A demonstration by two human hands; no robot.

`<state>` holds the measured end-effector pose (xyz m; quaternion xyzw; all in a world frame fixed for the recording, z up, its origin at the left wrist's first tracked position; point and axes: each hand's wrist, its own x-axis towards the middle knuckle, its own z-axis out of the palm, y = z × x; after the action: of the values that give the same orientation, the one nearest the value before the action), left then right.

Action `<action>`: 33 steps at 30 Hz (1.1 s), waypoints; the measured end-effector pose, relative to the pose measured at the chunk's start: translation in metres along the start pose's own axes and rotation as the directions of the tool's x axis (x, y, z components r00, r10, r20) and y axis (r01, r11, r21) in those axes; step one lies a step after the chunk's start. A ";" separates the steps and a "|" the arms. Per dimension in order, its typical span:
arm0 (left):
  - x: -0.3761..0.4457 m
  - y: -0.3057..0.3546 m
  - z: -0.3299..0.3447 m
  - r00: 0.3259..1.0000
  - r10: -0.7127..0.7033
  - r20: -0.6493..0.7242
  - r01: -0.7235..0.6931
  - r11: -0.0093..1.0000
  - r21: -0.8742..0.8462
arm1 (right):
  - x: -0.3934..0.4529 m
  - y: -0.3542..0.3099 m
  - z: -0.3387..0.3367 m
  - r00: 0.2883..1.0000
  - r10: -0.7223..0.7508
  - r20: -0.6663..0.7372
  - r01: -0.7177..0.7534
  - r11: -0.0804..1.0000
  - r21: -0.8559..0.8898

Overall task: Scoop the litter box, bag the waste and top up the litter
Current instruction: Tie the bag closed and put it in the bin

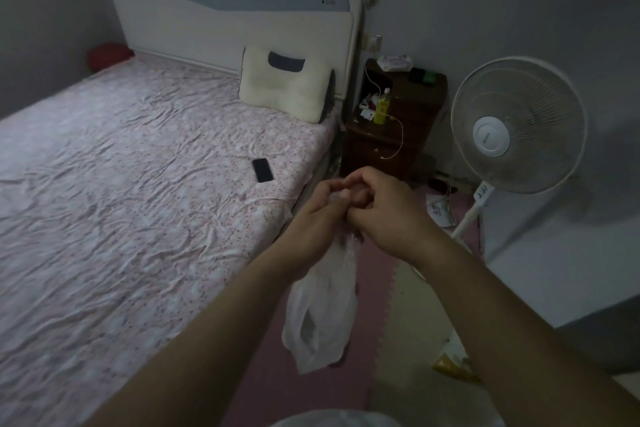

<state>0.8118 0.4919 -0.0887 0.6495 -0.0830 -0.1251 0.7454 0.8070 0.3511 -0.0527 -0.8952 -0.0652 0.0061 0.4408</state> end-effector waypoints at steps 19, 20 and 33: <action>0.025 0.007 -0.041 0.852 0.039 -0.522 0.004 0.997 0.080 | -0.012 -0.005 -0.010 0.925 0.267 0.271 -0.280 0.960 0.008; 0.029 0.008 -0.046 0.808 0.021 -0.588 0.008 0.999 0.046 | -0.018 -0.008 -0.003 0.879 0.298 0.373 -0.283 0.954 -0.094; 0.025 0.030 -0.058 0.915 0.043 -0.402 -0.006 0.996 0.092 | 0.033 -0.011 -0.005 0.978 0.100 0.183 -0.128 0.980 0.150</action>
<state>0.8548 0.5429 -0.0682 0.6929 0.0590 0.0247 0.7182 0.8391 0.3579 -0.0392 -0.8548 -0.0513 0.1151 0.5033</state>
